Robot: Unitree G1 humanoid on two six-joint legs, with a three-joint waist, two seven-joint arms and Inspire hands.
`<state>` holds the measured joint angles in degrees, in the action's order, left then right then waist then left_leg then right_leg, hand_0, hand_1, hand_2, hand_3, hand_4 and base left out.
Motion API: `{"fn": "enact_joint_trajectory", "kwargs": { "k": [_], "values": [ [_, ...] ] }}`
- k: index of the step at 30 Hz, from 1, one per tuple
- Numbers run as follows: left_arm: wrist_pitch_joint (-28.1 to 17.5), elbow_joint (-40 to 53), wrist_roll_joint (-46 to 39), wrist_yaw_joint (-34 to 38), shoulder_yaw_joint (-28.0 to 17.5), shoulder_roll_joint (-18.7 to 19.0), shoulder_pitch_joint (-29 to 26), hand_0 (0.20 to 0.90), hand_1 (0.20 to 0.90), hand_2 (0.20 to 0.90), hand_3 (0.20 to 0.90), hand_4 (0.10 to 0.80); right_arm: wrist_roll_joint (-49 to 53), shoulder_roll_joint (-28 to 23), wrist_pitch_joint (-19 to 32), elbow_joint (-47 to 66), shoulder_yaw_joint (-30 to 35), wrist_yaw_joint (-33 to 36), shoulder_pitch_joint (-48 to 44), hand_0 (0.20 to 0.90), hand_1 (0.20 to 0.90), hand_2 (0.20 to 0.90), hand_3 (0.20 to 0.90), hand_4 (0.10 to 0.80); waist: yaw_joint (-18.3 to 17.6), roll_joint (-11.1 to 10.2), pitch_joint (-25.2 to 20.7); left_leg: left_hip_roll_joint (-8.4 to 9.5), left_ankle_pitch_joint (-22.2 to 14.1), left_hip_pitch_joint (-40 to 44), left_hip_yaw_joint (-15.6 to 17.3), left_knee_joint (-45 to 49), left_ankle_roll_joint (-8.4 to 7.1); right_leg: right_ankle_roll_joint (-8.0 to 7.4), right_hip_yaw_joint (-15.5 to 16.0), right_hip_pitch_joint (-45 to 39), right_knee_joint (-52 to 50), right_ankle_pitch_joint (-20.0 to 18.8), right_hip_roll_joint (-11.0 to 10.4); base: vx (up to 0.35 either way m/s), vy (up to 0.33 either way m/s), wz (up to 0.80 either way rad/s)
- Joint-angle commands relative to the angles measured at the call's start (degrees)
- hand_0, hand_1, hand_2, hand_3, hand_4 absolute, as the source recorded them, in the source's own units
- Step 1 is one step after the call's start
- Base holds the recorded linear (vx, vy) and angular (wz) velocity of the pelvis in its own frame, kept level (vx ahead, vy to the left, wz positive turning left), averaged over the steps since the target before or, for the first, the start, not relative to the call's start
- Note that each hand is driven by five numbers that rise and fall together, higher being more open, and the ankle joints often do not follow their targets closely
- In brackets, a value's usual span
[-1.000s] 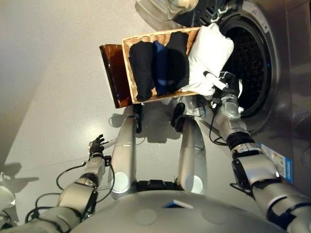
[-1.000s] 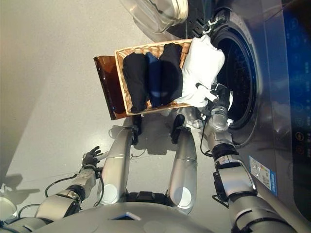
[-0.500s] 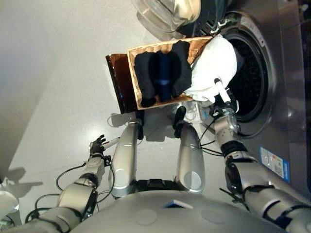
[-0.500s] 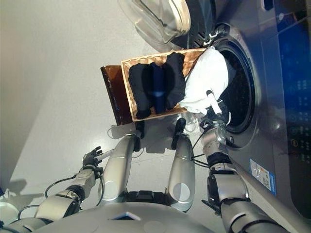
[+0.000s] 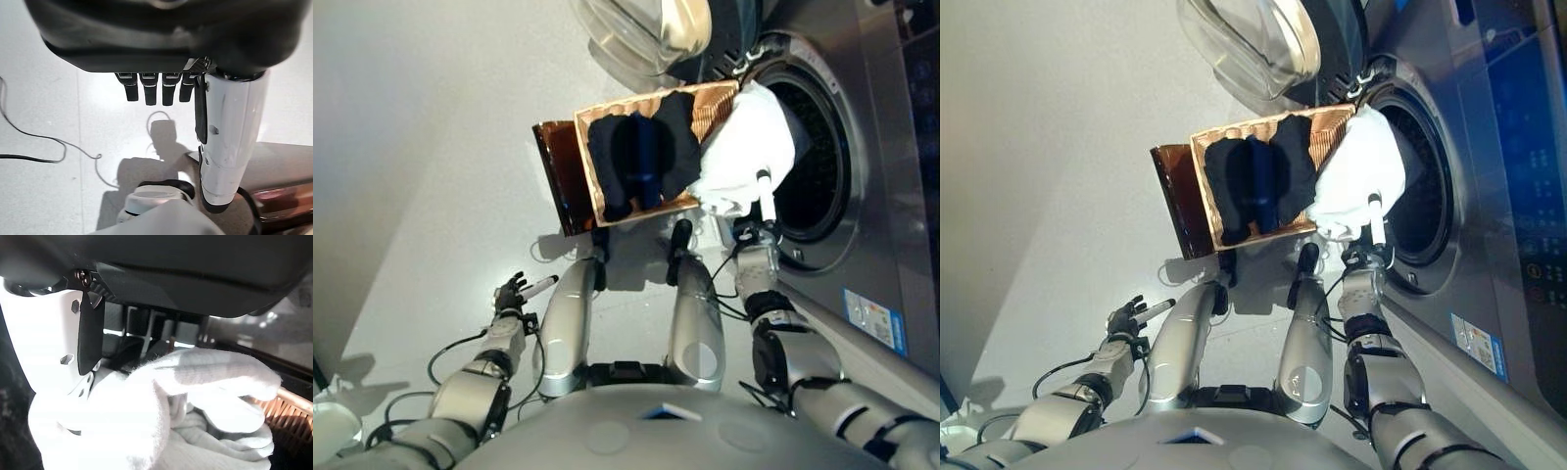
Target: Pick up the clothes and place them into the washing machine
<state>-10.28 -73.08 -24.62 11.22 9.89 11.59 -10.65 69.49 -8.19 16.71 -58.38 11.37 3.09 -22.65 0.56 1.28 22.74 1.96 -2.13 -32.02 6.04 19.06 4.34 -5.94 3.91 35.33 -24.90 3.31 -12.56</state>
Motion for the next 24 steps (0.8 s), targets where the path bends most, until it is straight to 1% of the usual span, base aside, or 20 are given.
{"fn": "enact_joint_trajectory", "kwargs": {
  "k": [1, 5, 7, 11, 19, 24],
  "values": [
    [-0.1, -1.9, -1.4, 0.0, 0.2, -1.2, 4.3, 0.900, 0.900, 0.900, 0.900, 0.800, 2.6, -2.0, 4.1, 1.4, 2.5, -2.3, 5.5, 0.200, 0.200, 0.200, 0.200, 0.300, -1.4, 1.5, -3.6, -0.13, 0.2, -1.7, -1.0, -0.5, -4.04, 1.29, -0.3, -0.9, 3.8, -2.5, 0.4, 0.000, 0.000, 0.00],
    [-0.1, -2.0, -1.2, -0.2, 0.4, -1.4, 4.3, 0.900, 0.900, 0.900, 0.900, 0.800, 0.8, -1.6, 3.0, -0.2, 1.1, -2.4, 6.8, 0.200, 0.200, 0.200, 0.200, 0.300, -1.7, 1.3, -3.6, -0.34, 0.0, -1.9, -0.8, 0.0, -4.14, 1.46, -0.4, -0.6, 3.4, -2.4, 0.5, 0.000, 0.000, 0.00],
    [0.0, -2.1, -1.0, -0.3, 0.3, -1.4, 4.1, 0.900, 0.900, 0.900, 0.900, 0.800, -2.0, -1.9, 2.1, -1.4, -0.4, -2.0, 7.4, 0.200, 0.200, 0.200, 0.200, 0.300, -1.8, 1.1, -3.4, -0.49, -0.1, -2.3, -0.7, 0.5, -4.09, 1.59, -0.4, -0.2, 3.1, -2.3, 0.6, 0.000, 0.000, 0.00],
    [-0.1, -2.1, -0.7, -0.4, 0.5, -1.4, 4.1, 0.900, 0.900, 0.900, 0.900, 0.800, -3.2, -1.7, 1.7, -1.5, -1.0, -2.0, 8.0, 0.200, 0.200, 0.200, 0.200, 0.300, -2.0, 1.0, -3.0, -0.65, -0.3, -3.0, -0.5, 1.5, -4.01, 1.77, -0.8, 0.5, 2.6, -2.2, 0.7, -0.009, -0.001, 0.00],
    [-0.7, -2.3, -1.4, 0.2, 0.6, -1.5, 4.2, 0.900, 0.900, 0.900, 0.900, 0.800, 0.4, -1.0, 4.2, -0.5, 2.0, -1.1, 7.2, 0.200, 0.200, 0.200, 0.200, 0.300, -2.3, 1.3, -2.9, -0.71, -1.0, -3.8, 0.5, 2.4, -3.82, 1.60, -1.8, 1.7, 1.9, -2.4, 0.7, -0.008, 0.017, -0.04],
    [-1.1, -1.7, -1.8, 0.7, 1.3, -1.5, 5.0, 0.900, 0.900, 0.900, 0.900, 0.800, 2.9, -1.8, 7.7, 4.5, 4.1, 0.8, 4.3, 0.200, 0.200, 0.200, 0.200, 0.300, -2.0, 1.9, -3.4, -0.79, -1.1, -4.0, 0.5, 2.5, -3.81, 1.56, -1.9, 1.8, 2.0, -2.2, 0.7, 0.007, -0.001, -0.04]
  ]
}}
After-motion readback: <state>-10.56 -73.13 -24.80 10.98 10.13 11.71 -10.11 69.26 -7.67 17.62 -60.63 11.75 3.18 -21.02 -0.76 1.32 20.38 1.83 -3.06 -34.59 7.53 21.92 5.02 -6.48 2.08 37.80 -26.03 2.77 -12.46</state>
